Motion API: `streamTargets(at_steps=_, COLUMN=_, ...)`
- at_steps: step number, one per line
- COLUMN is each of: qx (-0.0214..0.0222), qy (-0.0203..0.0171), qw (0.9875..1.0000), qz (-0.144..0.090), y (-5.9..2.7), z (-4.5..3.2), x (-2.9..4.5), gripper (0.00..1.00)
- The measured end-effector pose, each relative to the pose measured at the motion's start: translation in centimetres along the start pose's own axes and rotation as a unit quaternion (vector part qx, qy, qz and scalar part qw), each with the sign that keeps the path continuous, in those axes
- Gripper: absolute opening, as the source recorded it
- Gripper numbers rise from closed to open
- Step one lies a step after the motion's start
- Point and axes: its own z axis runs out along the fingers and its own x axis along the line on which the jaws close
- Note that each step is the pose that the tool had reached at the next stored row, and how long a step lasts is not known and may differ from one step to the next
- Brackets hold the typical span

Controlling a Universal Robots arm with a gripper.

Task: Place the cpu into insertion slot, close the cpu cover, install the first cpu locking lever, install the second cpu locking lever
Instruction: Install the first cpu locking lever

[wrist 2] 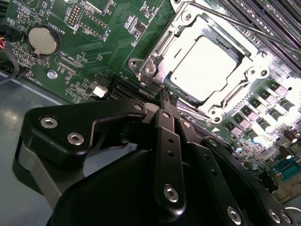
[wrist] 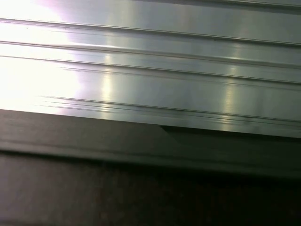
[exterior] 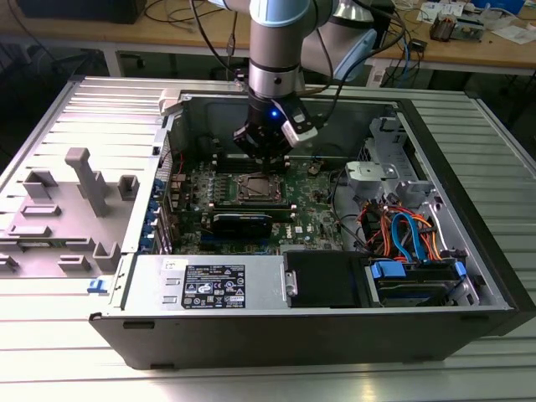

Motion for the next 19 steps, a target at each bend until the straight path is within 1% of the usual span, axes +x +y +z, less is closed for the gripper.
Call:
streamTargets(at_steps=7, qx=0.0001, qy=0.0001, qw=1.0, qz=0.0, y=0.07, z=0.08, x=-0.19, gripper=0.12)
streamTargets(at_steps=13, qx=0.0001, qy=0.0001, qw=1.0, qz=0.0, y=0.08, z=0.36, x=-0.2, gripper=0.12)
streamTargets(at_steps=16, qx=0.0001, qy=0.0001, qw=1.0, qz=0.0, y=0.08, z=0.35, x=-0.2, gripper=0.12)
streamTargets(at_steps=19, qx=-0.0001, qy=0.0001, qw=1.0, qz=0.0, y=0.09, z=0.17, x=-0.21, gripper=0.12)
